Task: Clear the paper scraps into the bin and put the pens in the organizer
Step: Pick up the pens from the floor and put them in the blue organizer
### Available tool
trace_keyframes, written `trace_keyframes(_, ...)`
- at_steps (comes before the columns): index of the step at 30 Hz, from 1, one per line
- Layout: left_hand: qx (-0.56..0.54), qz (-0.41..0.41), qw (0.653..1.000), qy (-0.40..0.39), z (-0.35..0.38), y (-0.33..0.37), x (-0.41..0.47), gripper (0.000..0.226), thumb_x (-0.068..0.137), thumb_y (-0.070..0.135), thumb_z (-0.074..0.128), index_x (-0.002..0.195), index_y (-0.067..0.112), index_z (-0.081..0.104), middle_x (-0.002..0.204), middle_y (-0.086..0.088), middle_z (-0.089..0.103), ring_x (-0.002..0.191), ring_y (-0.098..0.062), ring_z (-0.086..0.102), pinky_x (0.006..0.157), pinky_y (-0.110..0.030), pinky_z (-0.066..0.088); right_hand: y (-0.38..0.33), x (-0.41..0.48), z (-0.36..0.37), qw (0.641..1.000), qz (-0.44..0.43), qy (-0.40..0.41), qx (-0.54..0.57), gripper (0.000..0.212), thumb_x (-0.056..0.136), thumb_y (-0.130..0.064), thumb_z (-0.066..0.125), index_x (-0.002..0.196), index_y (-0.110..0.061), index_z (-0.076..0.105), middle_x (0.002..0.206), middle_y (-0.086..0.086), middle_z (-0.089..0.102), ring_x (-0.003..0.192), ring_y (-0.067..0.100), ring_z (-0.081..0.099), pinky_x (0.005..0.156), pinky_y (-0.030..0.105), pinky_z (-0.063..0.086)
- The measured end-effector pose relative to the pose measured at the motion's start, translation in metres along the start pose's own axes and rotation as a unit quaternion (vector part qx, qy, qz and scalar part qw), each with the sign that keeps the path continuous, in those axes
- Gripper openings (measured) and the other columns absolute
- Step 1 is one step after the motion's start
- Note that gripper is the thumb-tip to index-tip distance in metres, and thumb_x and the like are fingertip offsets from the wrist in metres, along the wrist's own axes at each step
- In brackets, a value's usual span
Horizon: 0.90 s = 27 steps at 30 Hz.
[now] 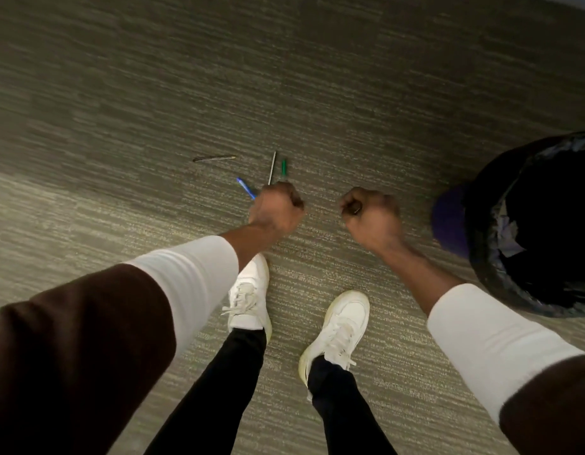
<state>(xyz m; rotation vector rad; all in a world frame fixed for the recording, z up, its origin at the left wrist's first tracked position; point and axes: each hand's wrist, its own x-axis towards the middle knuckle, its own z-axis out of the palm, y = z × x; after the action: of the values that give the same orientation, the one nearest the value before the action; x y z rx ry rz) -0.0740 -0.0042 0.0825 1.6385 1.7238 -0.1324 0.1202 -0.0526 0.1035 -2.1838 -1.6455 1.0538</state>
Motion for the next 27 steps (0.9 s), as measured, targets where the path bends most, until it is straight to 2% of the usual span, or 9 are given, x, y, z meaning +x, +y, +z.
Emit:
trace_keyframes(2, 0.031, -0.008, 0.999, -0.006, 0.0, -0.026, 0.008, 0.014, 0.094, 0.03, 0.065, 0.086, 0.019, 0.068, 0.106, -0.015, 0.076, 0.1, -0.037, 0.072, 0.085, -0.039, 0.058, -0.004, 0.013, 0.024, 0.999, 0.015, -0.04, -0.006, 0.011, 0.088, -0.022, 0.067, 0.09, -0.028, 0.077, 0.091, -0.007, 0.082, 0.077, 0.018, 0.077, 0.074, 0.035, 0.065)
trace_keyframes(5, 0.072, -0.025, 0.997, -0.01, 0.001, -0.055, 0.025, 0.025, 0.098, 0.028, 0.057, 0.106, 0.007, 0.071, 0.116, -0.021, 0.073, 0.109, -0.041, 0.069, 0.088, -0.042, 0.056, -0.009, 0.028, 0.054, 0.995, 0.036, -0.093, -0.022, 0.012, 0.09, -0.022, 0.07, 0.088, -0.032, 0.074, 0.101, -0.007, 0.082, 0.089, 0.017, 0.077, 0.085, 0.033, 0.063)
trace_keyframes(7, 0.076, -0.047, 0.996, -0.019, 0.002, -0.071, 0.042, 0.027, 0.097, 0.03, 0.059, 0.11, 0.01, 0.071, 0.119, -0.019, 0.073, 0.112, -0.04, 0.069, 0.09, -0.042, 0.058, -0.009, 0.039, 0.079, 0.994, 0.042, -0.099, -0.033, 0.013, 0.09, -0.023, 0.069, 0.083, -0.033, 0.071, 0.102, -0.006, 0.082, 0.093, 0.019, 0.077, 0.087, 0.034, 0.063)
trace_keyframes(10, 0.086, -0.054, 0.995, -0.022, 0.008, -0.088, 0.072, 0.028, 0.096, 0.03, 0.062, 0.114, 0.011, 0.073, 0.122, -0.014, 0.073, 0.117, -0.036, 0.068, 0.093, -0.041, 0.057, -0.007, 0.056, 0.116, 0.993, 0.071, -0.091, -0.023, 0.011, 0.089, -0.024, 0.066, 0.089, -0.025, 0.077, 0.101, -0.001, 0.082, 0.097, 0.025, 0.077, 0.088, 0.037, 0.062)
trace_keyframes(15, 0.098, -0.031, 0.994, -0.024, 0.032, -0.106, 0.123, 0.029, 0.098, 0.035, 0.062, 0.115, 0.014, 0.071, 0.125, -0.013, 0.07, 0.119, -0.037, 0.066, 0.088, -0.04, 0.054, 0.004, 0.086, 0.168, 0.995, 0.073, -0.063, -0.017, 0.009, 0.087, -0.022, 0.068, 0.088, -0.022, 0.077, 0.096, -0.002, 0.082, 0.094, 0.024, 0.077, 0.085, 0.036, 0.062)
trace_keyframes(17, 0.099, -0.032, 0.995, -0.008, 0.044, -0.11, 0.14, 0.025, 0.097, 0.034, 0.063, 0.114, 0.017, 0.07, 0.124, -0.012, 0.07, 0.117, -0.036, 0.067, 0.081, -0.038, 0.051, 0.007, 0.097, 0.182, 0.996, 0.071, -0.051, -0.009, 0.007, 0.086, -0.023, 0.075, 0.093, -0.021, 0.076, 0.097, 0.0, 0.082, 0.094, 0.024, 0.077, 0.085, 0.038, 0.062)
trace_keyframes(21, 0.101, -0.034, 0.994, 0.023, 0.064, -0.113, 0.157, 0.029, 0.096, 0.045, 0.062, 0.11, 0.022, 0.073, 0.114, -0.008, 0.074, 0.11, -0.033, 0.07, 0.078, -0.037, 0.048, 0.009, 0.114, 0.204, 0.998, 0.06, -0.031, -0.011, 0.036, 0.086, -0.032, 0.085, 0.114, -0.016, 0.07, 0.11, 0.007, 0.08, 0.104, 0.028, 0.076, 0.089, 0.042, 0.061)
trace_keyframes(25, 0.082, -0.046, 0.995, 0.022, 0.083, -0.125, 0.177, 0.031, 0.083, 0.054, 0.071, 0.097, 0.026, 0.075, 0.094, -0.005, 0.074, 0.096, -0.032, 0.071, 0.085, -0.042, 0.058, 0.007, 0.126, 0.219, 0.997, 0.061, -0.006, -0.041, 0.043, 0.086, -0.041, 0.085, 0.117, -0.017, 0.068, 0.113, 0.006, 0.078, 0.106, 0.027, 0.074, 0.086, 0.038, 0.061)
trace_keyframes(27, 0.082, -0.046, 0.995, 0.019, 0.091, -0.134, 0.187, 0.024, 0.083, 0.049, 0.074, 0.085, 0.025, 0.072, 0.089, -0.005, 0.072, 0.089, -0.03, 0.071, 0.083, -0.04, 0.058, 0.003, 0.131, 0.224, 0.997, 0.069, 0.004, -0.033, 0.041, 0.084, -0.042, 0.085, 0.115, -0.02, 0.07, 0.113, 0.005, 0.078, 0.107, 0.028, 0.075, 0.086, 0.037, 0.059)
